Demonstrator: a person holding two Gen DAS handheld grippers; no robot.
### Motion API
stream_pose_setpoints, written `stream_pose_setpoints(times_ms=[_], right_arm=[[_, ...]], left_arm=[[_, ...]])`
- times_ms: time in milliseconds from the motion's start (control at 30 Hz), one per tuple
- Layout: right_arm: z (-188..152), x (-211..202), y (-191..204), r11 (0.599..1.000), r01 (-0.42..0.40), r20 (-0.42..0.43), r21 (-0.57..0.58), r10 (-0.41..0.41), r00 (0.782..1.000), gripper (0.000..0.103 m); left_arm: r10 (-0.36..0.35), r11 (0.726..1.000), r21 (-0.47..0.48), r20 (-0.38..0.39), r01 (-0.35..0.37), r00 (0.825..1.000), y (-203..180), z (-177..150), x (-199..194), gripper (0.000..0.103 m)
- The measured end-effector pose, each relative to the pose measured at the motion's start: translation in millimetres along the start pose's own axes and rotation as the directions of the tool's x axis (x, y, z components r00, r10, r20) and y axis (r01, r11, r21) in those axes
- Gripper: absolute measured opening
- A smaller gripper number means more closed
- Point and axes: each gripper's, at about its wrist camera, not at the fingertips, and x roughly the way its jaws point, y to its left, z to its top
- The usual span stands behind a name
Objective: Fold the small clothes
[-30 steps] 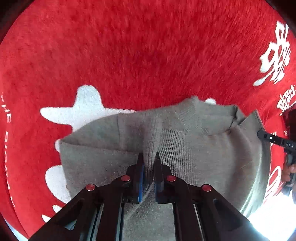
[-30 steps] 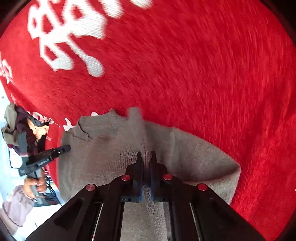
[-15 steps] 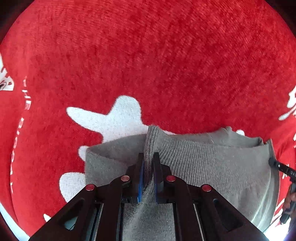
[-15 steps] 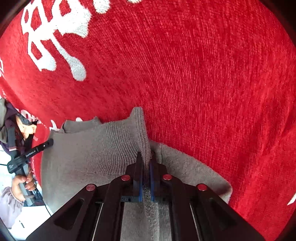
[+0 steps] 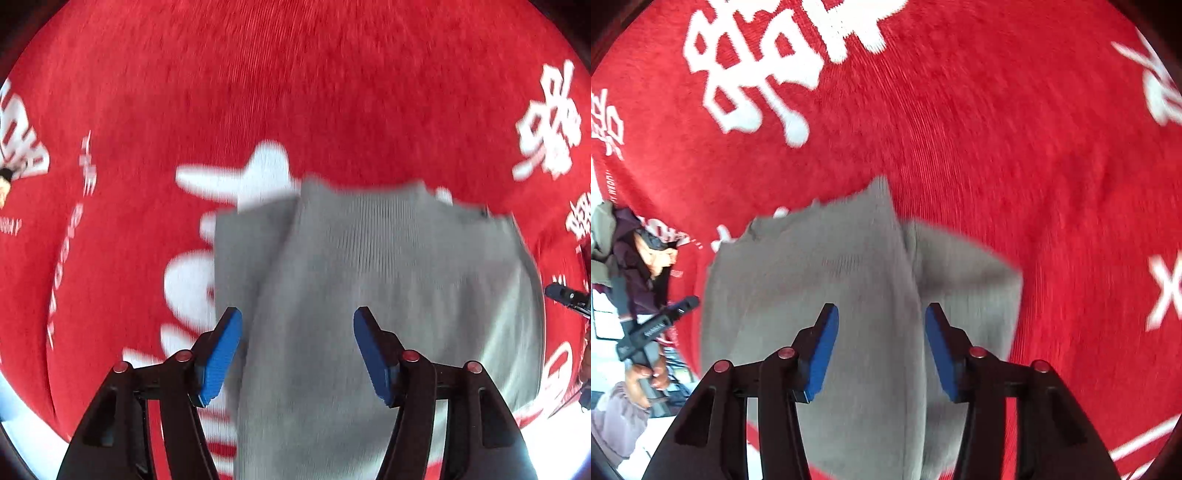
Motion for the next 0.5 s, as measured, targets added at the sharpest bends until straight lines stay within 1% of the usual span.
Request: stream_pose_setpoints(times_ms=[67,167,233,267,333,367,433,467,500], right_arm=[[-25,-7,-8,0.999,-0.018,-0.014,0.046,0.019,1.000,0.053],[-71,-18,-26,0.990,-0.043,-0.021,0.133,0.046,0.999,0.053],[-105,-23,-39,0.974,-0.070,-0.017,0.217,0.075,0.997,0.053],[-124,-25,-46,0.960,-0.085,-0.013,0.267,0.091,0.996,0.053],[-148,-22,-51,0.937,-0.113,-0.001,0.331,0.120,0.993,0.053],[-163,-20,-55,0.914,-0.146,0.013,0.378,0.152,0.988,0.053],[-177,-18,-59,0.885,-0.191,0.038,0.425,0.194,0.980,0.055],[-183,-15,-60,0.867,-0.223,0.057,0.446,0.221,0.974,0.055],[-189,-9,-61,0.841,-0.258,0.082,0.476,0.249,0.965,0.055]], left_arm=[[-0.009,1.000,-0.017,-0.043,0.008,0.999,11,-19,1,0.064],[-0.016,0.999,-0.052,-0.082,0.011,0.997,31,-50,4,0.064],[-0.052,0.994,-0.098,-0.101,0.042,0.994,48,-69,5,0.064],[-0.075,0.990,-0.124,-0.108,0.062,0.991,56,-78,4,0.064],[-0.120,0.982,-0.157,-0.115,0.101,0.986,66,-89,4,0.064],[-0.143,0.978,-0.169,-0.120,0.122,0.982,68,-94,4,0.064],[-0.195,0.968,-0.186,-0.129,0.169,0.972,73,-101,8,0.064],[-0.206,0.965,-0.189,-0.129,0.180,0.970,74,-104,8,0.064],[-0.230,0.960,-0.192,-0.128,0.203,0.965,75,-107,11,0.064]])
